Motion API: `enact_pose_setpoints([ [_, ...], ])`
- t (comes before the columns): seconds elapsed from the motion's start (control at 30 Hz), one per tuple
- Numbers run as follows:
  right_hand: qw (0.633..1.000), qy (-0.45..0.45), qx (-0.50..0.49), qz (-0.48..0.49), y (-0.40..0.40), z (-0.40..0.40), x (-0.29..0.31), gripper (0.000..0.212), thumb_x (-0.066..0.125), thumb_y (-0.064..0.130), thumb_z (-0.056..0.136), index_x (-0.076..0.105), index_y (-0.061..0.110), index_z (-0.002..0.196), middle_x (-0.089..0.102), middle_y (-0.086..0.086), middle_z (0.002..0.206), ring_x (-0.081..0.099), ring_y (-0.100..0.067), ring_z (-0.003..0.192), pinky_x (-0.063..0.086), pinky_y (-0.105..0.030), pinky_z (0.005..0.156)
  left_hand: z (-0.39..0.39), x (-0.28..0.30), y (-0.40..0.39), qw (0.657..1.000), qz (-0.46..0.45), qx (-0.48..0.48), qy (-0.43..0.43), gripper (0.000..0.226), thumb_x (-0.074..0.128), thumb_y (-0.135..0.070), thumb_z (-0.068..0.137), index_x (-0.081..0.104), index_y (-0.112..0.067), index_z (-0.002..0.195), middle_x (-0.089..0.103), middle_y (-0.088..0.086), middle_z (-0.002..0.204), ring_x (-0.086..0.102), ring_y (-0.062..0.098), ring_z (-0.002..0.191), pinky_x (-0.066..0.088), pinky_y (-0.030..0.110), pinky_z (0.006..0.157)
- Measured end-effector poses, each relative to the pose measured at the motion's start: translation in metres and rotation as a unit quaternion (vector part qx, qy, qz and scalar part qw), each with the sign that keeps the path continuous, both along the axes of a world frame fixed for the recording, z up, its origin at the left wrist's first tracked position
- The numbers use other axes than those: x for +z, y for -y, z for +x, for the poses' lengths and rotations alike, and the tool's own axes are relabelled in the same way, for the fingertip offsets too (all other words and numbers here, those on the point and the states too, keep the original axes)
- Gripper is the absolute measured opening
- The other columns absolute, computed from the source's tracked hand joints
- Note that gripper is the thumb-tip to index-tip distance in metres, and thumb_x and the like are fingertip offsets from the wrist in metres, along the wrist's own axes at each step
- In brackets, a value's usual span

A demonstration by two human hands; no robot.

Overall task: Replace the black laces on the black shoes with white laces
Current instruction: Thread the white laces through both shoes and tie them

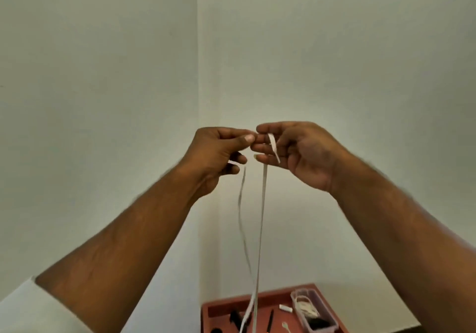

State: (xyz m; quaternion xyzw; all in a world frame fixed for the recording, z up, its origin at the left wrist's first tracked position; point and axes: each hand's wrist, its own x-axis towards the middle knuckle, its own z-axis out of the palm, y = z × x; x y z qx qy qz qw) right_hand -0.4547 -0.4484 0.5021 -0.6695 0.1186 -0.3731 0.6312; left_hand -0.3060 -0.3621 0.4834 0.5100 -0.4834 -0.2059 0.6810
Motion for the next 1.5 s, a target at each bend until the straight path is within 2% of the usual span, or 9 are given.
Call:
enact_pose_setpoints([
  [0.27,0.996,-0.002,-0.070,-0.054,0.001,0.003,-0.045,0.006,0.064,0.003,0.088,0.068,0.003,0.092,0.072,-0.012,0.087,0.072,-0.026,0.085,0.060,-0.036,0.078,-0.012,-0.039,-0.004,1.000,0.001,0.001,0.012,0.017,0.070,0.000,0.084,0.072,0.001,0.101,0.074,0.011,0.086,0.072,0.019,0.075,0.059,0.028,0.064],
  [0.47,0.980,-0.161,-0.112,-0.035,0.016,0.018,-0.178,0.020,0.063,0.017,0.093,0.067,-0.002,0.091,0.069,-0.016,0.084,0.068,-0.023,0.073,0.058,-0.033,0.067,0.003,-0.188,0.012,0.984,0.165,0.020,-0.063,0.007,0.069,-0.001,0.086,0.070,-0.006,0.091,0.071,0.010,0.080,0.068,0.018,0.064,0.056,0.026,0.053],
  [0.63,0.939,-0.312,-0.136,-0.050,0.029,0.011,-0.285,0.030,0.057,0.028,0.096,0.067,0.009,0.075,0.062,0.002,0.064,0.055,-0.014,0.058,0.050,-0.030,0.058,0.026,-0.325,0.005,0.919,0.357,0.105,-0.128,0.010,0.063,0.005,0.088,0.065,-0.003,0.083,0.064,0.010,0.067,0.055,0.010,0.041,0.044,0.018,0.037],
  [0.73,0.913,-0.361,-0.144,-0.121,0.036,0.009,-0.329,0.044,0.058,0.027,0.095,0.051,0.008,0.056,0.047,-0.003,0.046,0.042,-0.021,0.043,0.038,-0.034,0.052,0.041,-0.402,-0.008,0.857,0.505,0.095,-0.043,0.006,0.061,0.005,0.085,0.065,0.001,0.084,0.062,0.013,0.062,0.048,0.012,0.032,0.038,0.019,0.035],
  [0.83,0.911,-0.372,-0.123,-0.131,0.043,0.010,-0.358,0.047,0.061,0.031,0.093,0.043,0.018,0.051,0.031,0.008,0.045,0.029,-0.012,0.043,0.031,-0.030,0.054,0.054,-0.459,-0.022,0.794,0.598,0.035,0.103,0.017,0.076,-0.006,0.077,0.073,-0.008,0.094,0.071,0.008,0.081,0.062,0.015,0.056,0.055,0.028,0.060],
  [0.93,0.924,-0.354,-0.101,-0.100,0.046,0.014,-0.372,0.014,0.068,0.024,0.088,0.073,0.026,0.076,0.054,0.020,0.051,0.051,0.001,0.049,0.044,-0.026,0.064,0.059,-0.492,-0.027,0.775,0.608,0.008,0.173,0.037,0.084,-0.021,0.072,0.074,-0.020,0.107,0.073,-0.001,0.103,0.068,0.014,0.091,0.055,0.031,0.087],
  [1.03,0.935,-0.331,-0.103,-0.075,0.048,0.020,-0.374,0.018,0.074,0.018,0.083,0.074,0.026,0.099,0.072,0.009,0.079,0.069,-0.007,0.078,0.055,-0.030,0.081,0.057,-0.505,-0.024,0.786,0.590,0.057,0.175,0.014,0.079,-0.023,0.077,0.075,-0.025,0.090,0.073,-0.004,0.090,0.068,0.014,0.082,0.056,0.031,0.079],
  [1.27,0.952,-0.273,-0.122,-0.058,0.054,0.021,-0.364,0.018,0.074,0.021,0.082,0.072,0.038,0.077,0.073,0.014,0.080,0.069,-0.004,0.082,0.052,-0.025,0.080,0.053,-0.492,-0.014,0.828,0.547,0.094,0.082,0.011,0.066,-0.016,0.087,0.071,-0.015,0.078,0.069,0.002,0.076,0.063,0.015,0.063,0.058,0.033,0.063],
  [1.5,0.975,-0.137,-0.157,-0.082,0.069,0.033,-0.259,0.017,0.075,0.004,0.079,0.073,0.020,0.083,0.073,0.008,0.074,0.068,-0.003,0.073,0.051,-0.016,0.072,0.060,-0.265,0.045,0.942,0.197,0.044,-0.267,0.014,0.051,-0.013,0.094,0.063,-0.008,0.088,0.071,0.008,0.099,0.057,0.014,0.056,0.041,0.023,0.046],
])
